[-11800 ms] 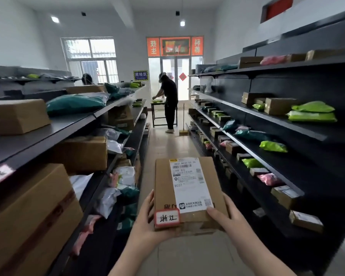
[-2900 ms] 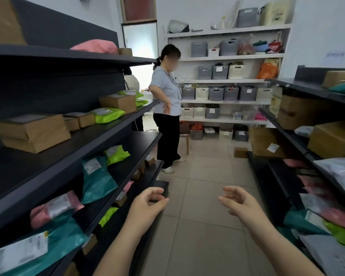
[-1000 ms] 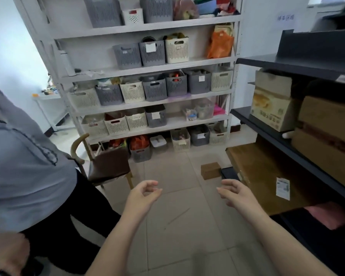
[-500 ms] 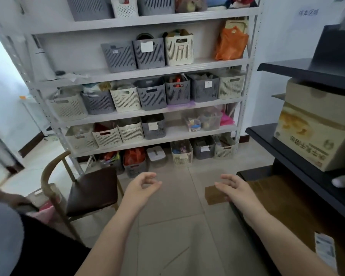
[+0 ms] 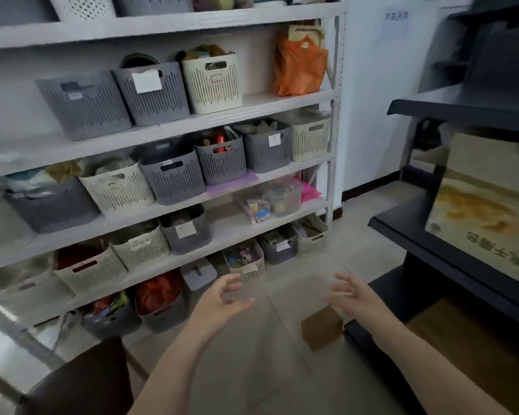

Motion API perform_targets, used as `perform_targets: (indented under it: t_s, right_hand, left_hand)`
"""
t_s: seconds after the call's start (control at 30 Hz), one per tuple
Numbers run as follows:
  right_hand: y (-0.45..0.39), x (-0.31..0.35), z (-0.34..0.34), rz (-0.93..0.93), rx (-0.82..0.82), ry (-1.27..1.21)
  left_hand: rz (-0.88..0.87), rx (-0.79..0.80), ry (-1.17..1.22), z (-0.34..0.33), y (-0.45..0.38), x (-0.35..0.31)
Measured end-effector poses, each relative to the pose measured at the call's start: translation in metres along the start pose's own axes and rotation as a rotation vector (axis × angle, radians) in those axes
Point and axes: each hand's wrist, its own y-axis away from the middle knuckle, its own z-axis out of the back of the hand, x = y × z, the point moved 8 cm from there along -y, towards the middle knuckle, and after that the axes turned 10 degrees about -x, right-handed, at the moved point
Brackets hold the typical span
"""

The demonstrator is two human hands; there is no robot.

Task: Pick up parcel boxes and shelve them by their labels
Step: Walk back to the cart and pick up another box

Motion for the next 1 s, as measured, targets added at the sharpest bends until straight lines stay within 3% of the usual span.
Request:
perform_targets:
  t_s: [0.47,0.63,1.0]
  right_hand:
    - [-0.21,0.003,-0.023,-0.19,-0.279,-0.219]
    - [-0.267,0.009,-0.017,-0.234,-0.312,-0.312]
    - [-0.344,0.013,-0.001,-0.318,-0.576,-0.3]
  left_hand:
    - [-0.007,0.249,-0.005,-0.068,-0.278,-0.029]
    - [-0.011,0.357,-0.011,-0.104,-0.356,-0.041]
    - [-0.076,0.584,-0.061,-0.185,-0.471,-0.064]
